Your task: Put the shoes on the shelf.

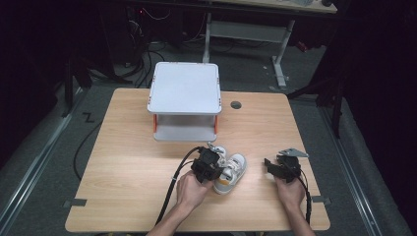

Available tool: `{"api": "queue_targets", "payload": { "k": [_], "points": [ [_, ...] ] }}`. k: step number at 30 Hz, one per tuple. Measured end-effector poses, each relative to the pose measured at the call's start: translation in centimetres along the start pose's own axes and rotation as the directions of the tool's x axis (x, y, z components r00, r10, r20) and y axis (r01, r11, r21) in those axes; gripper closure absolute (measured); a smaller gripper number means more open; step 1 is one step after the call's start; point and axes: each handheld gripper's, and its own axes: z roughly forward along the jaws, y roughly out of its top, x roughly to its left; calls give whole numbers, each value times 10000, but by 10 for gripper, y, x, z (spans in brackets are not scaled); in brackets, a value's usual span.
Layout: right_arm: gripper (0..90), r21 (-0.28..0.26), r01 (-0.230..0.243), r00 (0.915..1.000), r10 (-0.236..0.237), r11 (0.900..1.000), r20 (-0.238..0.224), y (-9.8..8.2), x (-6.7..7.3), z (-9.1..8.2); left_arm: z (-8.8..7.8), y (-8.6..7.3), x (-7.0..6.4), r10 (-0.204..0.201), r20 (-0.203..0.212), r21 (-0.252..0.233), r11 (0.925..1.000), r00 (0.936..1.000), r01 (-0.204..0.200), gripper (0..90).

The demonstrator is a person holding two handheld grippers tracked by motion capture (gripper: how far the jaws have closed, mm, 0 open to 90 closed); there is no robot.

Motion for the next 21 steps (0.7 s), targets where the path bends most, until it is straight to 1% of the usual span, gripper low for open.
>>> {"api": "queue_targets", "payload": {
  "k": [3,13,18,21],
  "points": [
    [425,4,1,10000,-1,10000,1,0,0,0,-5,-1,-1,68,107,-76,9999,9999,-68,826],
    [422,3,12,10000,-12,10000,-3,0,0,0,-23,-4,2,187,113,-320,9993,9998,-183,826],
    [421,4,15,10000,-15,10000,-10,0,0,0,-32,-6,5,175,6,-432,9989,9998,-175,826],
    [418,8,12,10000,-12,10000,-6,0,0,0,-36,-7,7,180,-56,-421,9989,9998,-182,826]
  ]
}}
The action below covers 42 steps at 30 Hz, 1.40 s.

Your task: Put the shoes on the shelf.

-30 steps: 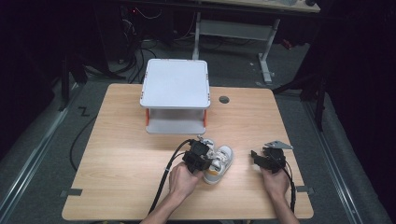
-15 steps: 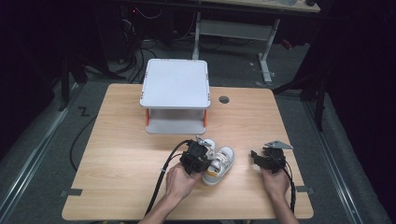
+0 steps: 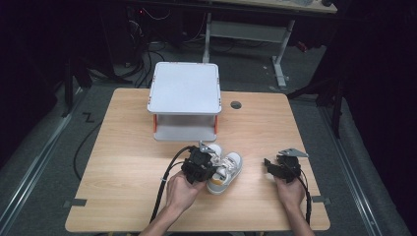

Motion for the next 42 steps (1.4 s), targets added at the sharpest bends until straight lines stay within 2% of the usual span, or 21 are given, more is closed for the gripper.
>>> {"api": "queue_targets", "payload": {
  "k": [10,24,32,37,42],
  "points": [
    [416,-9,15,10000,-15,10000,-2,0,0,0,-11,-4,12,-148,-196,-78,9999,9997,147,827],
    [414,-10,17,10000,-17,10000,-7,0,0,0,-27,-1,38,-467,-761,-385,9983,9960,439,827],
    [414,0,17,10000,-17,10000,-14,0,0,0,-28,0,54,-668,-1218,-462,9970,9903,616,827],
    [414,-12,15,10000,-15,10000,-7,0,0,0,-28,5,63,-659,-1691,-606,9966,9834,564,827],
    [412,1,12,10000,-12,10000,-24,0,0,0,-23,10,73,-928,-1924,-840,9934,9769,778,827]
  ]
}}
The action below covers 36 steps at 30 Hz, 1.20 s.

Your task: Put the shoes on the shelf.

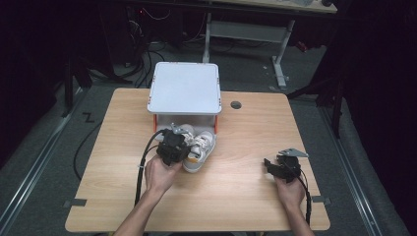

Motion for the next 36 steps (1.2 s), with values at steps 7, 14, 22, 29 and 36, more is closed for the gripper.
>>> {"api": "queue_targets", "payload": {
  "k": [7,14,22,29,36],
  "points": [
    [411,1,4,10000,-4,10000,-4,0,0,0,17,7,13,-234,-611,-252,9994,9979,219,827],
    [411,-7,15,10000,-15,10000,8,0,0,0,36,10,21,-697,-1144,-982,9934,9910,585,827],
    [410,-5,11,10000,-11,10000,18,0,0,0,58,16,22,-1193,-1342,-1431,9847,9838,999,827],
    [409,-6,21,10000,-21,10000,19,0,0,0,73,15,22,-1345,-1567,-1307,9848,9784,1144,824],
    [407,-3,7,10000,-7,10000,26,0,0,0,82,15,25,-1583,-1570,-1181,9830,9748,1406,787]
  ]
}}
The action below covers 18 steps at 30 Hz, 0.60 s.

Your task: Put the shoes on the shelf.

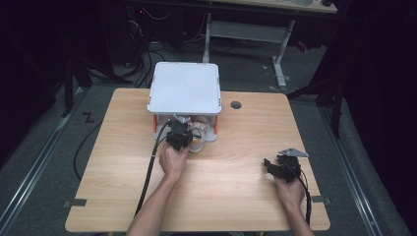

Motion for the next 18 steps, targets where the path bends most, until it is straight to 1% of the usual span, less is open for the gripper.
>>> {"api": "queue_targets", "payload": {
  "k": [2,4,5,7,8,10,11,12,13,14,16,18],
  "points": [
    [404,7,-8,10000,8,10000,-4,0,0,0,0,1,2,-85,118,77,9999,9999,84,767],
    [404,0,-11,10000,11,10000,4,0,0,0,0,1,5,-185,159,157,9997,9997,182,713],
    [404,-2,-10,10000,10,10000,4,0,0,0,0,2,6,-238,204,194,9995,9995,234,701],
    [404,9,-11,10000,11,10000,-4,0,0,0,-1,1,5,-164,20,146,9998,9999,164,658],
    [404,9,-11,10000,11,10000,-5,0,0,0,-1,1,5,-175,27,135,9998,9998,175,630],
    [404,10,-10,10000,10,10000,-5,0,0,0,-2,2,6,-369,263,123,9993,9990,365,569],
    [404,9,-8,10000,8,10000,-4,0,0,0,-4,4,8,-618,542,68,9981,9966,615,531],
    [404,10,-11,10000,11,10000,-6,0,0,0,-5,5,8,-782,621,60,9969,9950,780,461],
    [404,11,-11,10000,11,10000,-6,0,0,0,-6,6,10,-911,728,115,9958,9932,905,455],
    [404,11,-15,10000,15,10000,-8,0,0,0,-6,5,11,-935,722,123,9956,9930,928,446],
    [404,12,-15,10000,15,10000,-7,0,0,0,-8,5,12,-834,573,71,9965,9949,831,413],
    [404,10,-18,10000,18,10000,-8,0,0,0,-13,7,11,-793,625,-151,9967,9949,803,392]
  ]
}}
